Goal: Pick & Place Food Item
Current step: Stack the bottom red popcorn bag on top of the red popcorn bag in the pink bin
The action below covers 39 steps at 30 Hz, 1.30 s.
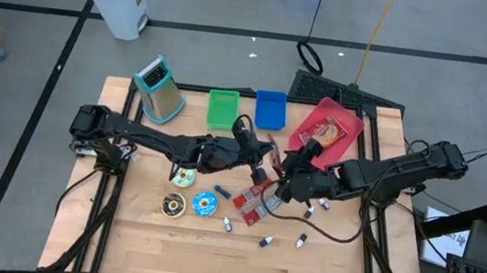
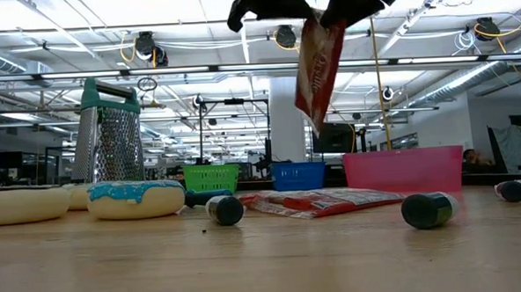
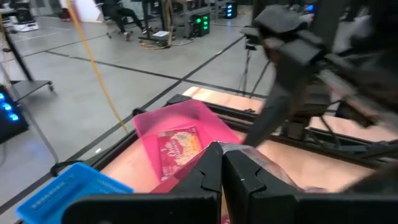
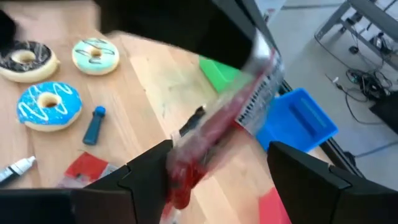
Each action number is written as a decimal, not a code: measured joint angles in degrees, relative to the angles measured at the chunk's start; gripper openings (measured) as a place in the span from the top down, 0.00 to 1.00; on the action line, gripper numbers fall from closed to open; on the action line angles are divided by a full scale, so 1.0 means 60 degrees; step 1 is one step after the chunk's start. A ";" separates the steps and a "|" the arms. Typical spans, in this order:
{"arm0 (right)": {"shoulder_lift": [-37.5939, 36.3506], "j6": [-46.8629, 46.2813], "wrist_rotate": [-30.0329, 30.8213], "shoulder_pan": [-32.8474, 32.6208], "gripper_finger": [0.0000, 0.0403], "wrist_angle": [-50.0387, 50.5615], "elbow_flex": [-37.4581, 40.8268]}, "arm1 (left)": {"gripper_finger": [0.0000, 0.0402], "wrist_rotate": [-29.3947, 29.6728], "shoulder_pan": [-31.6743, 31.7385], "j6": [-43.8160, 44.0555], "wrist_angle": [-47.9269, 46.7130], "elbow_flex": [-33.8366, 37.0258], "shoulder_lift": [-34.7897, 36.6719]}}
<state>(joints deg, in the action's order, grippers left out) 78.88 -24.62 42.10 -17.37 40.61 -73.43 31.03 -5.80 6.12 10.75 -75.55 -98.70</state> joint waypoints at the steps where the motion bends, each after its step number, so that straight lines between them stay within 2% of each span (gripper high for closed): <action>1: -0.0032 -0.0106 -0.0009 0.0000 0.38 0.0162 0.0000 | 1.00 -0.0116 -0.0030 -0.0046 0.0063 0.0000 0.0000; 6: -0.0133 -0.0315 -0.0025 0.0015 0.39 0.0424 0.0000 | 1.00 -0.0331 -0.0139 -0.0291 0.0301 0.0000 0.0004; 10: -0.0365 -0.0309 -0.0021 0.0015 0.45 0.0422 0.0007 | 1.00 -0.0350 -0.0150 -0.0216 0.0252 0.0000 0.0004; 16: -0.0647 -0.0237 -0.0164 0.0018 0.66 0.0436 0.0007 | 1.00 -0.0346 -0.0257 -0.0224 0.0257 0.0000 0.0004; 22: -0.0734 0.0351 -0.1282 0.0042 0.95 0.0501 0.0007 | 1.00 -0.0602 -0.0274 -0.0339 0.0213 0.0000 0.0004; 26: -0.0754 0.0517 -0.1981 0.0106 0.97 0.0531 0.0006 | 0.98 -0.1218 -0.0287 -0.0684 0.0180 0.0000 0.0004; 29: -0.0870 0.0613 -0.2079 0.0156 0.98 0.0825 0.0007 | 0.91 -0.1471 -0.0324 -0.0503 0.0061 0.0000 0.0098; 33: -0.1251 0.0577 -0.2083 0.0269 0.98 0.1169 0.0011 | 0.75 -0.1577 -0.0340 -0.0542 -0.0152 -0.0007 0.0527; 39: -0.2264 0.0565 -0.1869 0.0479 0.99 0.1887 0.0011 | 0.54 -0.1592 -0.0361 -0.1433 -0.1320 -0.0013 0.1560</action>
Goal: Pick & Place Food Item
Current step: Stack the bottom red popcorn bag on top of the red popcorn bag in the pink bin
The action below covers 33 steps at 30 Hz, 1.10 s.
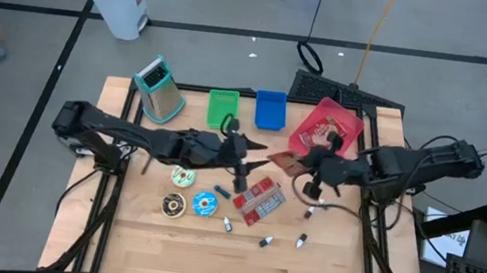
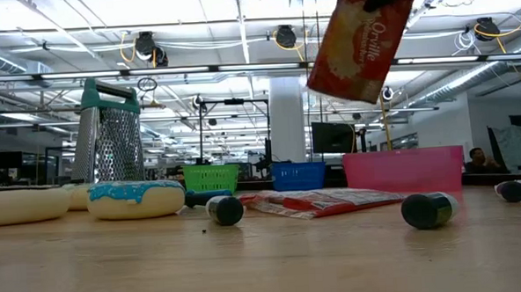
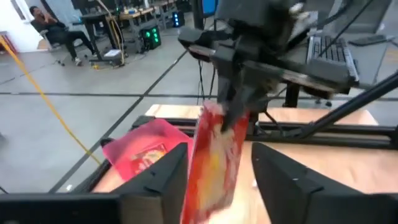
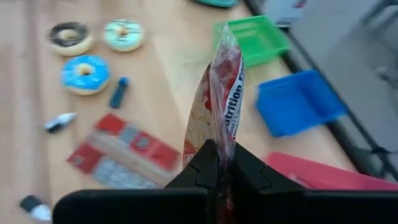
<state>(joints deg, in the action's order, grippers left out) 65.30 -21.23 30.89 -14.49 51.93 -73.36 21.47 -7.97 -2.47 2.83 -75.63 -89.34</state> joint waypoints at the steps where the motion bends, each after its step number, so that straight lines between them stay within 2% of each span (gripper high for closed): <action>1: -0.0193 0.0007 0.0158 0.0100 0.99 0.0210 0.0000 | 0.52 0.0000 0.0001 0.0010 -0.0286 -0.0016 0.0179; 4: -0.0719 0.0004 0.0613 0.0607 0.99 0.0907 0.0000 | 0.47 0.0004 0.0007 0.0369 -0.1470 -0.0009 0.0605; 7: -0.1077 -0.0158 0.0589 0.1530 0.99 0.1560 0.0000 | 0.45 0.0000 0.0007 0.0607 -0.2178 0.0002 0.0914; 11: -0.1235 -0.0013 0.0574 0.3118 0.99 0.2289 0.0000 | 0.45 0.0006 0.0007 0.0432 -0.2331 -0.0005 0.1030; 13: -0.1210 0.0272 0.0229 0.4007 0.99 0.2407 0.0000 | 0.45 0.0000 0.0007 0.0352 -0.2539 0.0018 0.1003; 16: -0.1112 0.1098 -0.0994 0.5325 0.99 0.2084 0.0166 | 0.44 0.0041 0.0028 0.0447 -0.2213 0.0352 0.1045; 20: -0.0800 0.2040 -0.2352 0.6830 0.99 0.1629 0.0445 | 0.44 0.0082 0.0054 0.0512 -0.1099 0.1596 0.1609; 25: -0.0473 0.2877 -0.3907 0.8200 0.99 0.0912 0.0656 | 0.44 0.0370 0.0055 0.0610 0.0827 0.3733 0.3304; 29: -0.0281 0.3179 -0.4407 0.9058 0.99 0.0725 0.0674 | 0.44 0.0429 0.0055 0.1097 0.1970 0.5259 0.4533; 33: -0.0038 0.3220 -0.5085 0.9708 0.99 0.0603 0.0798 | 0.44 0.0427 0.0055 0.1713 0.2369 0.6289 0.5428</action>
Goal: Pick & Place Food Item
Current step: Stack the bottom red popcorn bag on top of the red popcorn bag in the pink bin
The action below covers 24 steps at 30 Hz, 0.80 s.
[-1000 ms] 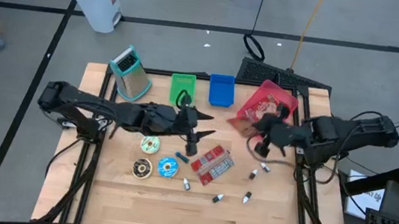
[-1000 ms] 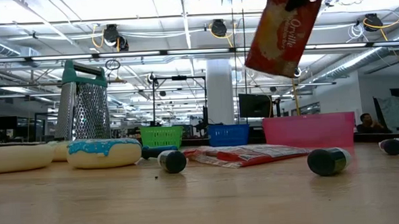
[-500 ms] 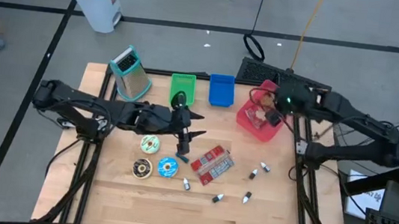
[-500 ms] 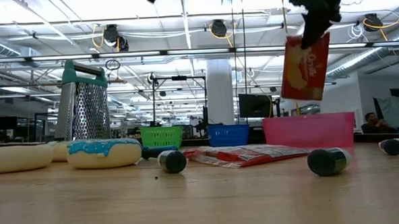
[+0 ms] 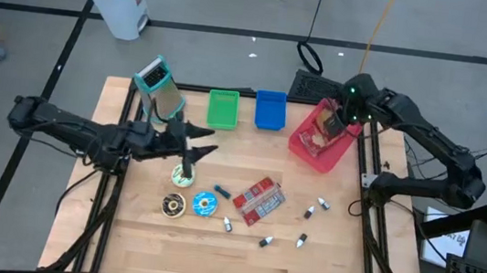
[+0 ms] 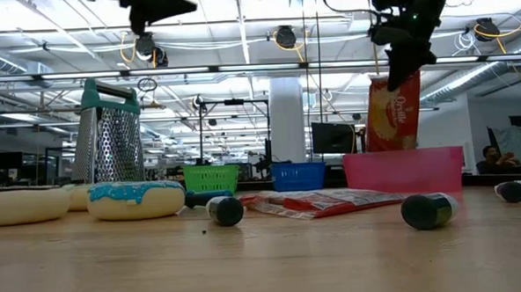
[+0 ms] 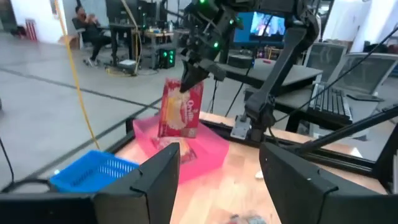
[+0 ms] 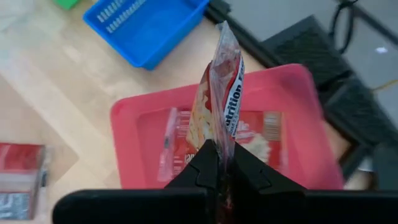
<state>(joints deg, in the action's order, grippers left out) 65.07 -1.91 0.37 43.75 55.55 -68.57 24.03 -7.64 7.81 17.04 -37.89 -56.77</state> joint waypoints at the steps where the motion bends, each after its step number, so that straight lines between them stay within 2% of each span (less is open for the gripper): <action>1: 0.0054 0.0015 -0.0228 0.0092 0.99 -0.0129 0.0103 | 0.44 0.0000 0.0000 0.0157 -0.0032 0.0194 0.0168; 8: 0.0234 -0.0105 -0.1354 0.0341 0.99 -0.0952 0.1031 | 0.44 0.0003 0.0000 0.0773 -0.0014 0.0726 0.0399; 19: 0.0228 -0.0391 -0.1287 0.0341 0.98 -0.1767 0.2207 | 0.44 0.0005 0.0000 0.0749 -0.0041 0.0748 0.0396; 24: 0.0224 -0.0271 -0.0293 0.0339 0.96 -0.1958 0.2440 | 0.44 0.0005 0.0000 0.0763 -0.0045 0.0748 0.0392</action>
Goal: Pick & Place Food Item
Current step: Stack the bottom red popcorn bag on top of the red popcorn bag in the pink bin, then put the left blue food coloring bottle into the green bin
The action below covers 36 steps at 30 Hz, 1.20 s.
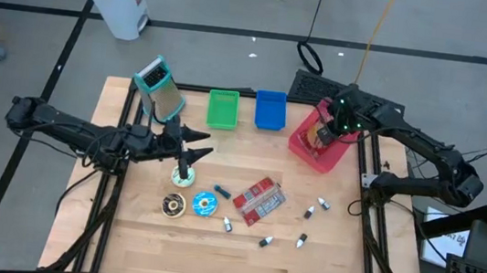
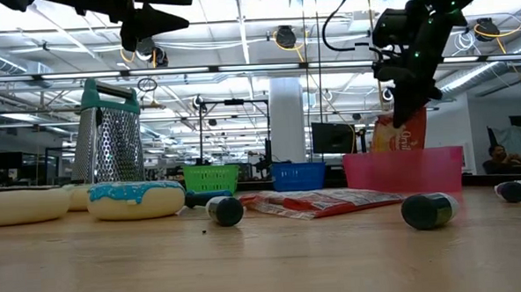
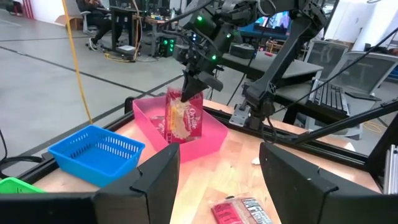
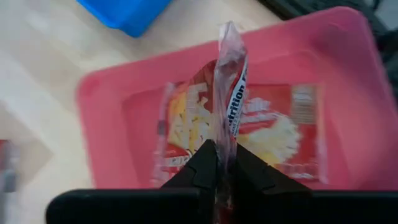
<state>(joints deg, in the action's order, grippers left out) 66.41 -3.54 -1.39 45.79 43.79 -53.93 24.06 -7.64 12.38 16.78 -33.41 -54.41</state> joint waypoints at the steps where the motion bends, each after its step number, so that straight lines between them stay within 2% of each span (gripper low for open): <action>1: 0.0003 0.0002 0.0178 -0.0002 0.94 0.0017 0.0000 | 0.44 -0.0002 0.0000 0.0000 0.0000 0.0000 0.0000; 7: -0.0048 0.0224 0.0787 -0.0002 0.88 0.0028 0.0000 | 0.44 0.0002 0.0000 0.0142 0.0001 0.0000 0.0000; 14: -0.0051 0.0749 0.0840 -0.0002 0.78 0.0020 0.0000 | 0.44 0.0002 0.0000 0.0146 0.0000 0.0000 0.0000; 16: -0.0051 0.0931 0.1204 -0.0008 0.73 -0.0069 0.0000 | 0.44 0.0002 0.0000 0.0149 0.0000 0.0000 0.0000; 20: -0.0051 0.1076 0.2574 -0.0006 0.61 -0.0338 0.0003 | 0.44 0.0002 0.0000 0.0149 0.0000 0.0000 0.0000; 22: -0.0051 0.1205 0.2782 0.0001 0.56 -0.0482 0.0000 | 0.44 0.0002 0.0000 0.0153 -0.0004 0.0000 0.0000; 26: -0.0051 0.1212 0.2710 -0.0110 0.50 -0.0779 0.0000 | 0.44 0.0002 0.0000 0.0169 -0.0037 0.0000 0.0000; 30: -0.0051 0.1155 0.2559 -0.0471 0.49 -0.1003 0.0004 | 0.44 0.0002 0.0000 0.0175 -0.0037 0.0000 0.0000; 36: -0.0051 0.0545 0.0392 -0.1103 0.50 -0.1706 0.0004 | 0.44 0.0002 0.0000 0.0164 -0.0037 0.0000 0.0000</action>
<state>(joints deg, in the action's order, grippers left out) 66.11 -0.27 0.97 39.17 33.56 -53.91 24.08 -7.64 13.37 16.56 -33.41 -54.41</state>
